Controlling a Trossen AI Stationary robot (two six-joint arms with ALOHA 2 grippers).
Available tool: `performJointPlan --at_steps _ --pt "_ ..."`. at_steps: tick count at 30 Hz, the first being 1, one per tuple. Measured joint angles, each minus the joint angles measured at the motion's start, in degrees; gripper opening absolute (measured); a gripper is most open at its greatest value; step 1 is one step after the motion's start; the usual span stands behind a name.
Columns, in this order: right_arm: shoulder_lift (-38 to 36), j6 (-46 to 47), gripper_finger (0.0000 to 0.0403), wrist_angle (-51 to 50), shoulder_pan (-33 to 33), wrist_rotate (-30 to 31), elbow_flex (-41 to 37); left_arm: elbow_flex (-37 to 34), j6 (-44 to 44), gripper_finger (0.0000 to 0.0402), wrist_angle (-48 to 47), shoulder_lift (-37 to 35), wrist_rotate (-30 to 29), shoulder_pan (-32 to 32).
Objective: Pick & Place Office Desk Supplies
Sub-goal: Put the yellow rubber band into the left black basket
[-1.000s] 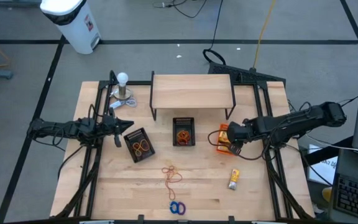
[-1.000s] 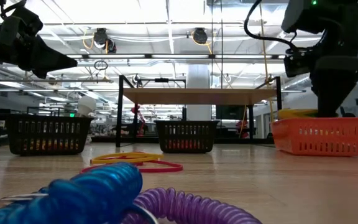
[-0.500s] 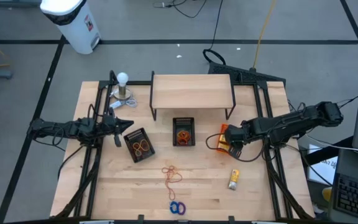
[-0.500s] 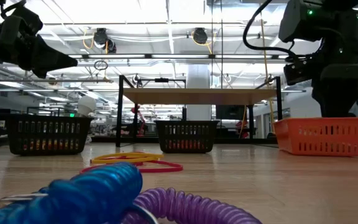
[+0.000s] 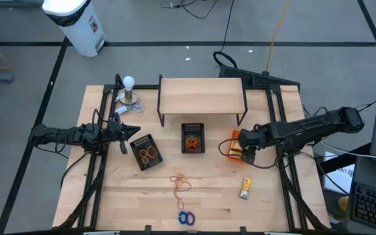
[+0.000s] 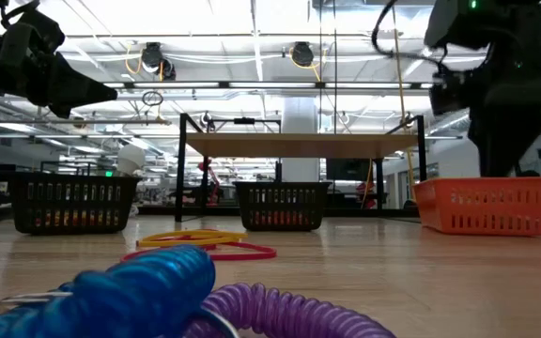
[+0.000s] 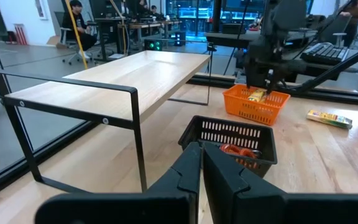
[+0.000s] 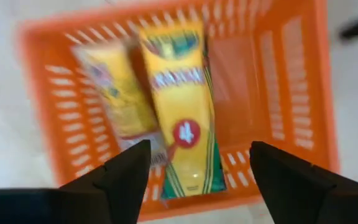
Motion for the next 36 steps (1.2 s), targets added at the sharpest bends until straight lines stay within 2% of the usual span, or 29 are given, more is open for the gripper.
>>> performJointPlan --at_steps 6,10,13,16,19,21,29,36 --pt "-12.4 -11.9 0.0261 9.4 0.0 5.4 0.2 0.0 0.2 0.0021 0.0 0.0 0.0 0.0" --pt "-22.4 -21.3 0.0235 20.6 0.0 7.6 -1.1 0.0 0.1 0.0021 0.0 0.0 0.0 0.0" --pt "-29.8 -27.4 0.0187 32.6 0.0 4.8 -5.4 0.0 0.0 0.0021 0.0 0.0 0.0 0.0" --pt "-36.3 -28.3 0.0122 40.4 -0.3 5.1 -9.9 0.0 -0.8 0.0021 0.0 0.0 0.0 0.0" --pt "-42.0 -28.5 0.0044 37.7 -1.9 6.4 -11.6 0.0 -1.4 0.0021 0.0 0.0 0.0 0.0" --pt "-45.3 -28.7 0.0012 34.9 -3.3 6.2 -11.6 0.0 -1.4 0.0021 -0.1 0.0 0.0 0.0" --pt "-52.3 -24.3 0.0003 36.0 -4.6 4.6 -14.5 0.0 -2.2 0.0021 0.0 0.0 -0.1 0.0" --pt "-56.6 -26.5 0.0001 45.1 -4.6 4.5 -21.6 0.0 -3.1 0.0021 -0.1 0.0 -0.1 0.0"
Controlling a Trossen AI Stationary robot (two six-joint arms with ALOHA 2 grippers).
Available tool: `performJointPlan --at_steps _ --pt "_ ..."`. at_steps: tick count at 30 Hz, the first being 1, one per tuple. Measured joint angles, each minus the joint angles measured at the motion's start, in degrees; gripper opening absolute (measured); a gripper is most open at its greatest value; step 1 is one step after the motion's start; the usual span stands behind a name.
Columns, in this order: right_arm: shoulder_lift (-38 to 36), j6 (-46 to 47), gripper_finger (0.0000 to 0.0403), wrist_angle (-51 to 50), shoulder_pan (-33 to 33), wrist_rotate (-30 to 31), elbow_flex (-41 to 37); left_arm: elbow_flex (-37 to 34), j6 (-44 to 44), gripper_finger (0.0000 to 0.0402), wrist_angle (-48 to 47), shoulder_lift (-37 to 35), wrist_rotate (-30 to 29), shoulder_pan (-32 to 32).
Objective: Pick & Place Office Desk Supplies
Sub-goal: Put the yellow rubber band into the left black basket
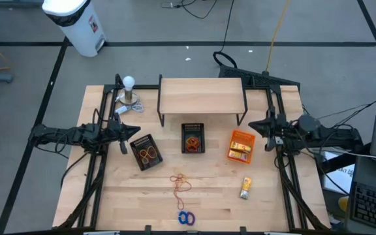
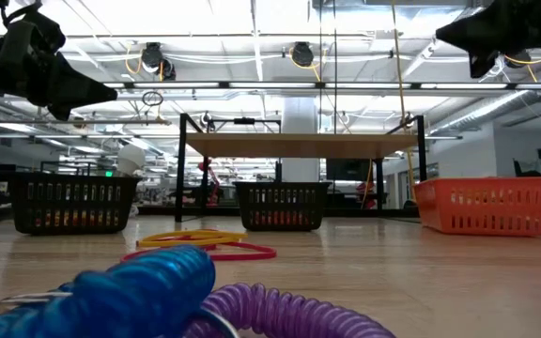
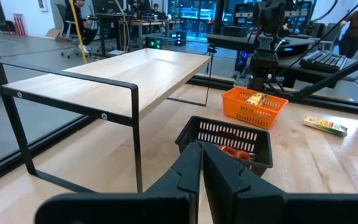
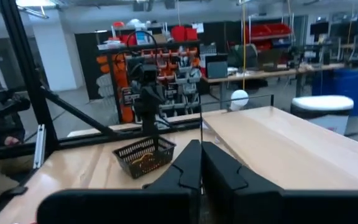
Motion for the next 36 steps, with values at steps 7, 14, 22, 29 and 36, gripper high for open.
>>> performJointPlan --at_steps 7,14,22,29,36 --pt "-5.8 -0.8 0.0001 2.0 0.0 0.0 -5.7 0.0 0.1 0.0021 -0.1 0.0 0.3 0.0" --pt "-7.0 -1.5 0.0000 0.9 0.0 0.0 -6.2 0.0 0.3 0.0021 -0.3 0.0 0.0 0.0" --pt "-7.3 -1.5 0.0000 7.4 0.0 0.0 -11.0 0.0 -1.4 0.0021 -0.5 0.0 -0.9 0.0" --pt "-7.3 -1.8 0.0000 14.3 0.0 0.0 -16.0 0.0 -2.3 0.0021 -4.5 0.0 -4.6 0.0" --pt "-7.3 -3.4 0.0000 15.7 -0.4 0.1 -17.4 0.0 -2.2 0.0021 1.0 2.8 -4.9 -0.5"
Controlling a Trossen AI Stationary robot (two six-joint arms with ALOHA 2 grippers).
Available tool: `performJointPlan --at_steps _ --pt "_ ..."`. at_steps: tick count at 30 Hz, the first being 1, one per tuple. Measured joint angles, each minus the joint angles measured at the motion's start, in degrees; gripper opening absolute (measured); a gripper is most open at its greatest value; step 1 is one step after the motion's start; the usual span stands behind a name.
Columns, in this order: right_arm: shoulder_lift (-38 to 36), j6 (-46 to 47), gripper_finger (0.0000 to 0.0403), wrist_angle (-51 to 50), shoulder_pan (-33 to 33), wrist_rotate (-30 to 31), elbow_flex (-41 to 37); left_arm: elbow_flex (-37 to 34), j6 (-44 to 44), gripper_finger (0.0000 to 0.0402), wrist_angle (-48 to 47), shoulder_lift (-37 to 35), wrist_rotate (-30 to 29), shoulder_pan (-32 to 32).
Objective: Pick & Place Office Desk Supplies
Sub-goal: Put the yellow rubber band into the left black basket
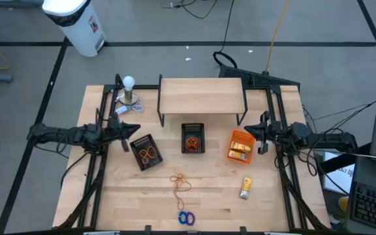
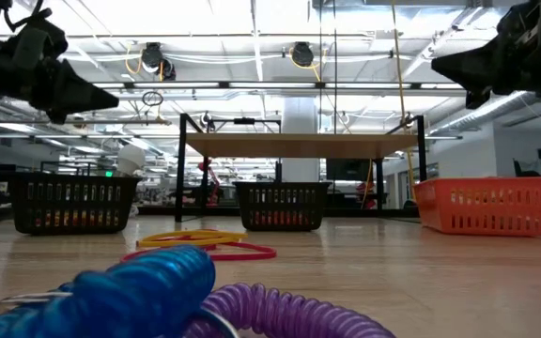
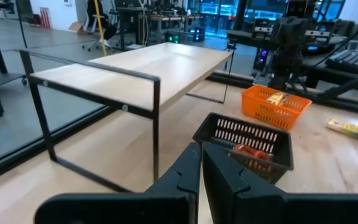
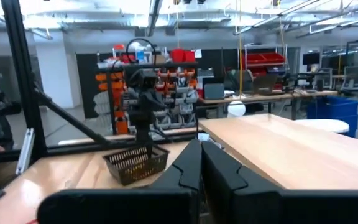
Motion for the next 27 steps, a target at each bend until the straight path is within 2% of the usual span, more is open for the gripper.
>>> performJointPlan --at_steps 5,10,12,18,23,27 --pt "0.0 2.5 0.0000 -2.2 0.0 -0.1 -0.1 2.7 -0.1 0.0005 6.7 9.7 0.0 -0.8" --pt "0.0 3.8 0.0000 -4.5 -0.1 -0.1 -0.1 12.9 0.7 0.0003 5.0 25.4 0.4 -1.1" --pt "0.0 3.6 0.0000 -4.1 -0.1 0.3 -0.2 17.8 0.7 0.0003 2.9 32.4 2.9 -1.1" --pt "0.0 1.8 0.0000 -3.9 -0.2 6.5 -0.2 28.0 -3.8 0.0007 1.0 50.6 15.1 -2.5" --pt "0.0 1.4 0.0000 -5.7 -0.2 5.9 -0.2 35.2 -8.6 0.0005 1.0 63.7 15.6 -7.5" --pt "0.0 1.0 0.0000 -6.1 -0.2 7.4 -0.2 42.0 -12.3 0.0032 -1.7 73.7 18.6 -11.4"
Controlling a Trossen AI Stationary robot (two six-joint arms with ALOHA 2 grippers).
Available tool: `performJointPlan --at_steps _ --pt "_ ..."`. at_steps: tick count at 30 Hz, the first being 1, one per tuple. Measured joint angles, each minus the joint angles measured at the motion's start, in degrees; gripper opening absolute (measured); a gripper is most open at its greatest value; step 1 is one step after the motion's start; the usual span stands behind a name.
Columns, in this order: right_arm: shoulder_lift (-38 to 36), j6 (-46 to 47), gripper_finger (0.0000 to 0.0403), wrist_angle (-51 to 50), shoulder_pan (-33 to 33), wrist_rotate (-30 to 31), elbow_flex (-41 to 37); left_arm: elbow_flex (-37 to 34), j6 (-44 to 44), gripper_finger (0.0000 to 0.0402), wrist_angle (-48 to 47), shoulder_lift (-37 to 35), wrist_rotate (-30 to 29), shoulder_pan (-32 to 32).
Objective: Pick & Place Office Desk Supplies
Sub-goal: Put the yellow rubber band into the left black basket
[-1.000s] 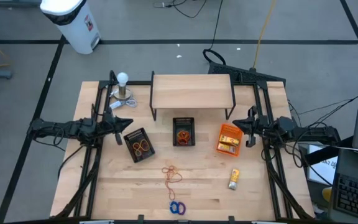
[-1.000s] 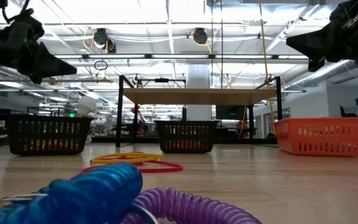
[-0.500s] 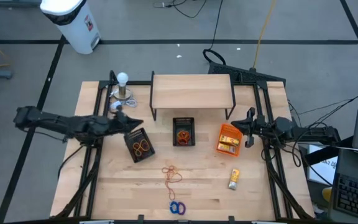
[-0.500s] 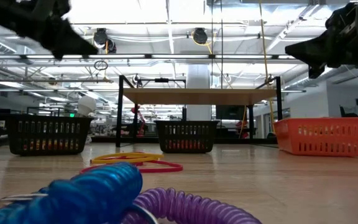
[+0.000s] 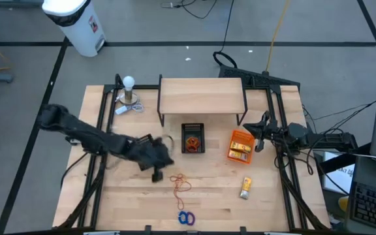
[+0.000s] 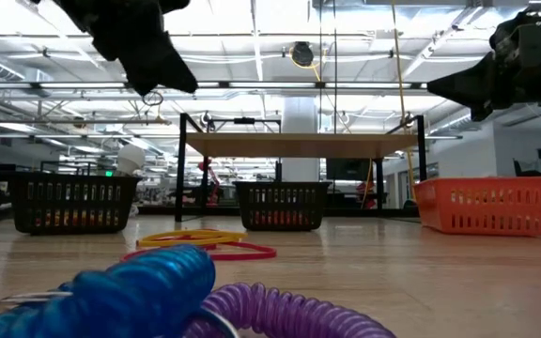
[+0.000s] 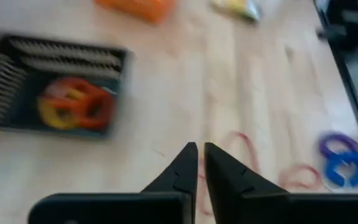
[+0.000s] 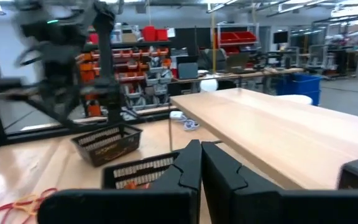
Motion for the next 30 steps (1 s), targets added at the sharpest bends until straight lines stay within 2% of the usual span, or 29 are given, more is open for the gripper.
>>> performJointPlan --at_steps 7,14,21,30 --pt "0.0 -2.0 0.0000 0.1 0.0 0.3 0.0 12.1 -5.1 0.0102 -8.1 16.5 2.9 -4.1" --pt "0.0 -2.0 0.0000 0.1 0.0 0.1 0.0 21.4 -7.4 0.0148 -17.0 27.0 6.0 -5.1" --pt "0.0 -2.4 0.0000 -0.2 0.0 0.0 0.0 23.5 -9.3 0.0142 -19.1 31.0 6.3 -4.7" --pt "0.0 -3.7 0.0000 -0.2 0.0 0.0 0.0 23.5 -12.5 0.0145 -21.8 31.1 5.5 -4.5"
